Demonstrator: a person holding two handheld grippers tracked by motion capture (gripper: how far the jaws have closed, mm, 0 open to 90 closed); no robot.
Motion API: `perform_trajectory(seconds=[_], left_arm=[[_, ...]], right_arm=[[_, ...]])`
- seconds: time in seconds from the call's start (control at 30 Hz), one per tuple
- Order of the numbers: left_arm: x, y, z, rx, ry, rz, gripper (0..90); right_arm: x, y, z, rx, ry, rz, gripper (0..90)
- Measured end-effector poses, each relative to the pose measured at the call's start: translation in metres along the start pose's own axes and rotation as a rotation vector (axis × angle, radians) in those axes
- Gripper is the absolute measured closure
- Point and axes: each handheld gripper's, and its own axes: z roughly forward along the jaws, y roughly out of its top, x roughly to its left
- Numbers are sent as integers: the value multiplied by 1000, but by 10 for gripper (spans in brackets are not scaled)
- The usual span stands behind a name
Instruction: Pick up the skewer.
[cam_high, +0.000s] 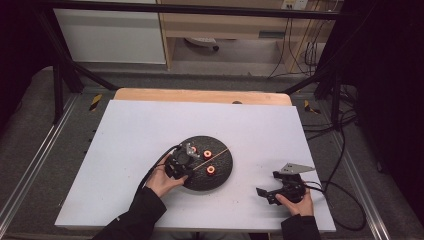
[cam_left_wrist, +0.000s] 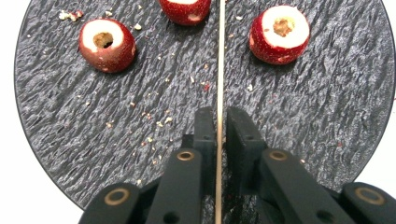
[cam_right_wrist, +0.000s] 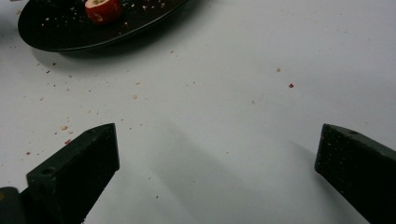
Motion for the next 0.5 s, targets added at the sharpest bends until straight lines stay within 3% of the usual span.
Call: perform_trajectory(seconds=[0.5], left_arm=[[-1, 1, 1, 27, 3, 17, 875]], right_arm=[[0, 0, 0, -1, 1, -1, 7]])
